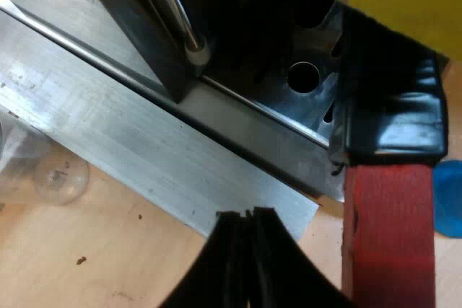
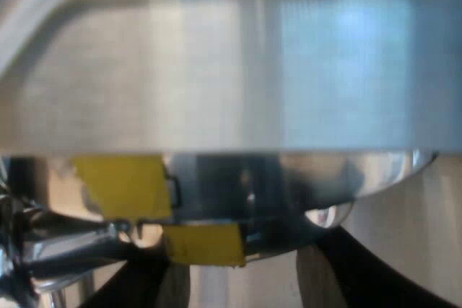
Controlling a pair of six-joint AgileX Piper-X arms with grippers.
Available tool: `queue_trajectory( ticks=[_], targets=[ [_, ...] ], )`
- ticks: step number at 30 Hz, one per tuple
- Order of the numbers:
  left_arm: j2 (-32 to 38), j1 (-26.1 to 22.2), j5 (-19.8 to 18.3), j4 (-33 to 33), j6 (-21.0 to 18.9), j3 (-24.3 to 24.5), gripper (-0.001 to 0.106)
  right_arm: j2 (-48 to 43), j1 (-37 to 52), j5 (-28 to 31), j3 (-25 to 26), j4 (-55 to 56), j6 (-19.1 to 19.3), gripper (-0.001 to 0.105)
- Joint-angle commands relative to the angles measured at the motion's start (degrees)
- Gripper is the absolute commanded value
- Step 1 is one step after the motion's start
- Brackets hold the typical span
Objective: Put the handle in the coffee machine
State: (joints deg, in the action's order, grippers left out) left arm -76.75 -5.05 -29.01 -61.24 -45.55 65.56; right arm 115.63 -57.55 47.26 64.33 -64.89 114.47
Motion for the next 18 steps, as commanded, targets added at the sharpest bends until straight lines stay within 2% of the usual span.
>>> queue_trajectory(
  ticks=[1,4,8,13,18],
  targets=[
    [0.02,0.21,0.49,-0.3,-0.01,-0.07,0.0,-2.12,0.03,0.46,0.87,-6.89,-0.2,0.037],
    [-0.11,0.21,0.49,-0.73,-0.01,-0.39,0.0,-2.12,-0.16,0.46,0.87,-6.89,-0.2,0.037],
    [-0.11,0.21,-1.61,-2.97,-0.16,-0.38,0.0,-2.12,-0.4,0.46,0.87,-6.89,-0.2,0.037],
    [-0.32,0.21,-1.71,-5.26,-0.13,-0.69,0.0,-2.12,-0.4,0.46,0.87,-6.89,-0.2,0.037],
    [-0.32,0.21,-5.31,-8.12,-0.13,-0.69,0.0,-2.12,-0.4,0.46,0.87,-6.89,-0.08,0.037]
  ],
)
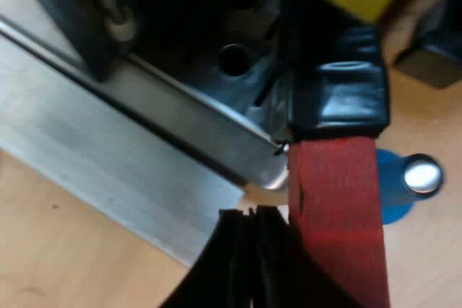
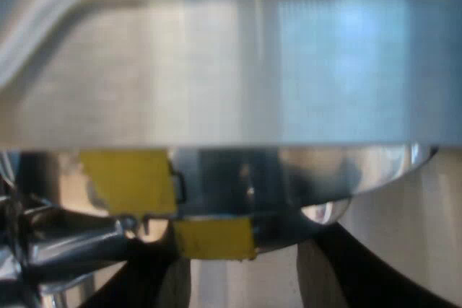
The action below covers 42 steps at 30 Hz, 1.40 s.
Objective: Put the handle in the coffee machine
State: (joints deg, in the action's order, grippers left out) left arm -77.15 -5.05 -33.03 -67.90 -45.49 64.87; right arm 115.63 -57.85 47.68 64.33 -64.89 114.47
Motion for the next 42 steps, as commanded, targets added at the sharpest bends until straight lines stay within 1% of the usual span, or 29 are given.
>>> queue_trajectory(
  ticks=[1,3,5,8,13,14,18,21,27,30,34,36,37,39,40,42],
  targets=[
    [0.08,0.21,-2.12,-2.39,-0.09,-0.01,0.0,-2.12,-0.1,0.04,0.87,-6.89,0.06,0.037],
    [0.08,1.19,-2.94,-3.57,-0.1,-0.01,0.0,-2.12,-0.1,0.04,0.87,-6.89,1.64,0.037],
    [0.08,2.1,-2.93,-4.06,-0.1,-0.01,0.0,-2.12,-0.1,0.04,0.87,-7.0,3.39,0.037],
    [0.08,3.85,-2.93,-4.26,-0.21,-0.84,0.0,-2.12,-0.1,-0.07,0.87,-8.11,4.93,0.037],
    [0.08,5.05,-2.93,-3.97,-0.94,-1.76,0.0,-2.12,-0.1,-0.07,0.87,-9.83,5.42,0.037],
    [0.08,6.39,-3.09,-3.96,-3.72,-2.09,0.0,-2.12,-0.1,-0.07,0.87,-9.87,5.42,0.037],
    [0.08,6.69,-3.6,-3.91,-5.84,-2.09,0.0,-2.12,-0.1,-0.07,0.87,-9.64,5.42,0.037],
    [0.08,6.67,-4.48,-3.91,-6.31,-2.09,0.0,-2.12,-0.1,-0.07,0.87,-9.67,5.42,0.037],
    [0.08,6.67,-5.08,-4.1,-7.04,-2.09,0.0,-2.12,-0.1,-0.07,0.87,-9.46,5.42,0.037],
    [0.08,6.67,-5.07,-4.08,-7.44,-3.2,0.0,-2.12,-0.1,-0.07,0.58,-9.33,5.32,0.037],
    [0.08,6.67,-5.23,-3.97,-7.69,-4.68,0.0,-2.12,-0.85,-0.07,-0.75,-9.33,5.32,0.037],
    [0.08,6.67,-6.02,-3.98,-8.61,-5.22,0.0,-2.12,-1.11,-0.07,-1.34,-9.33,5.32,0.037],
    [0.08,6.67,-7.7,-3.79,-9.27,-5.21,0.0,-2.65,-2.04,0.72,-4.16,-9.33,5.32,0.037],
    [0.08,6.67,-9.17,-3.11,-10.4,-5.21,0.0,-3.37,-2.51,2.42,-5.92,-9.33,5.32,0.037],
    [0.08,6.67,-9.41,-2.89,-11.03,-5.21,0.0,-3.57,-2.73,2.73,-6.63,-9.33,5.32,0.037],
    [0.08,7.26,-9.32,-2.44,-11.66,-5.21,0.0,-5.2,-3.32,3.07,-9.9,-9.33,5.32,0.037]
  ],
)
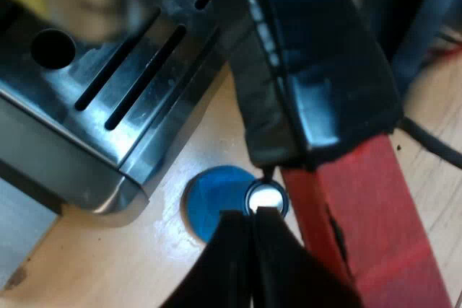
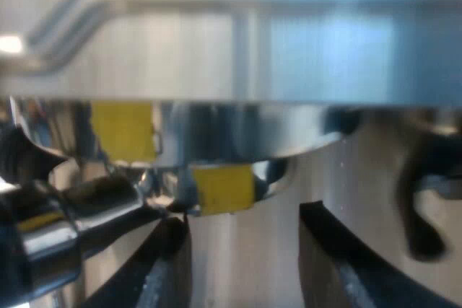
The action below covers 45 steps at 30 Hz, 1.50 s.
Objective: Put the handle in the coffee machine
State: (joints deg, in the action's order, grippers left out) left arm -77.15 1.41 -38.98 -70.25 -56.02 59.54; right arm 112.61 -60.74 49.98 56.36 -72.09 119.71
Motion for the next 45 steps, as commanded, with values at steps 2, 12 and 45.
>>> queue_trajectory(
  ticks=[2,12,45],
  targets=[
    [0.08,1.3,-3.38,-0.1,-1.12,0.12,0.0,-3.59,-0.86,0.79,-4.3,-2.13,0.07,0.037],
    [3.19,6.22,-1.66,2.07,-7.83,0.12,0.0,-14.49,-5.21,4.38,-17.45,-2.13,0.07,0.037],
    [14.94,6.72,1.36,8.56,-22.22,-8.35,0.0,-25.09,-12.0,8.34,-22.1,-2.13,5.17,0.037]
  ],
)
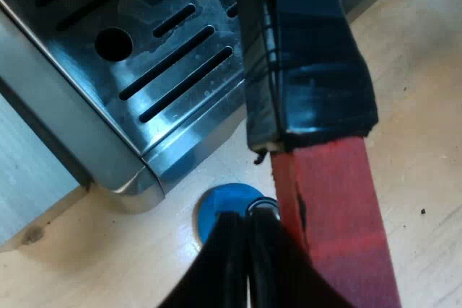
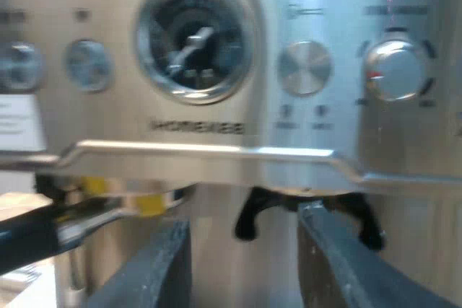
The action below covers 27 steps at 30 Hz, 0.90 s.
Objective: Put the handle in the coffee machine
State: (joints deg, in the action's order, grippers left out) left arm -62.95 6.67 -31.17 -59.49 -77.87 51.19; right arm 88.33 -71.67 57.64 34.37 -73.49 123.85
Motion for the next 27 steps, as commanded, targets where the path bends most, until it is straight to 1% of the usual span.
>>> queue_trajectory(
  ticks=[1,4,6,7,10,11,13,14,16,17,18,19,20,21,22,27],
  targets=[
    [0.73,1.85,-6.45,-2.32,-0.37,0.0,0.0,-1.0,-1.97,0.67,-0.33,-0.74,1.04,0.037],
    [0.85,3.58,-6.31,-2.45,-0.64,0.0,0.0,-1.86,-3.65,0.67,-0.34,-0.74,1.04,0.037],
    [0.88,5.76,-4.96,-2.19,-1.38,0.0,0.0,-3.23,-4.89,0.81,-0.34,-0.74,0.92,0.037],
    [0.88,6.84,-3.86,-1.91,-1.6,0.0,0.0,-4.25,-5.41,0.82,-0.34,0.38,0.92,0.037],
    [0.88,8.25,-3.13,-1.68,-1.6,0.0,0.0,-7.02,-6.02,0.82,-0.34,5.35,0.4,0.037],
    [0.88,8.35,-3.13,-1.57,-1.6,0.0,0.0,-8.6,-6.27,0.53,-0.34,8.84,-1.19,0.037],
    [0.88,9.01,-3.14,-1.32,-1.6,0.0,0.0,-11.8,-6.33,-1.8,-0.34,16.62,-6.83,0.037],
    [0.88,9.15,-3.25,-0.65,-2.75,0.0,0.0,-12.73,-6.33,-2.86,-0.34,19.77,-8.61,0.037],
    [0.88,9.15,-3.25,-0.27,-3.35,0.0,0.0,-16.18,-6.33,-8.46,-0.34,29.31,-14.01,0.037],
    [0.88,9.15,-3.25,-0.27,-3.34,0.0,0.0,-17.1,-6.33,-10.06,-0.34,31.03,-15.18,0.037],
    [0.88,9.15,-3.39,-0.28,-3.44,0.0,0.0,-18.85,-6.33,-12.79,-0.34,35.88,-17.5,0.037],
    [0.88,9.15,-3.39,-0.28,-3.55,0.0,0.0,-19.67,-6.33,-13.73,-0.34,38.14,-18.79,0.037],
    [0.88,9.15,-3.38,-0.28,-3.74,0.0,0.0,-21.22,-6.33,-15.17,-0.34,42.36,-21.3,0.037],
    [0.88,9.15,-3.38,-0.28,-3.83,0.0,0.0,-22.66,-6.33,-16.14,-0.34,46.04,-22.92,0.037],
    [0.88,9.15,-3.38,-0.28,-3.79,0.0,0.0,-23.78,-6.33,-17.43,-0.34,48.61,-23.61,0.037],
    [0.88,9.15,-3.89,-0.28,-3.79,0.0,0.0,-28.17,-6.33,-22.52,-0.34,56.01,-23.87,0.037]
  ],
)
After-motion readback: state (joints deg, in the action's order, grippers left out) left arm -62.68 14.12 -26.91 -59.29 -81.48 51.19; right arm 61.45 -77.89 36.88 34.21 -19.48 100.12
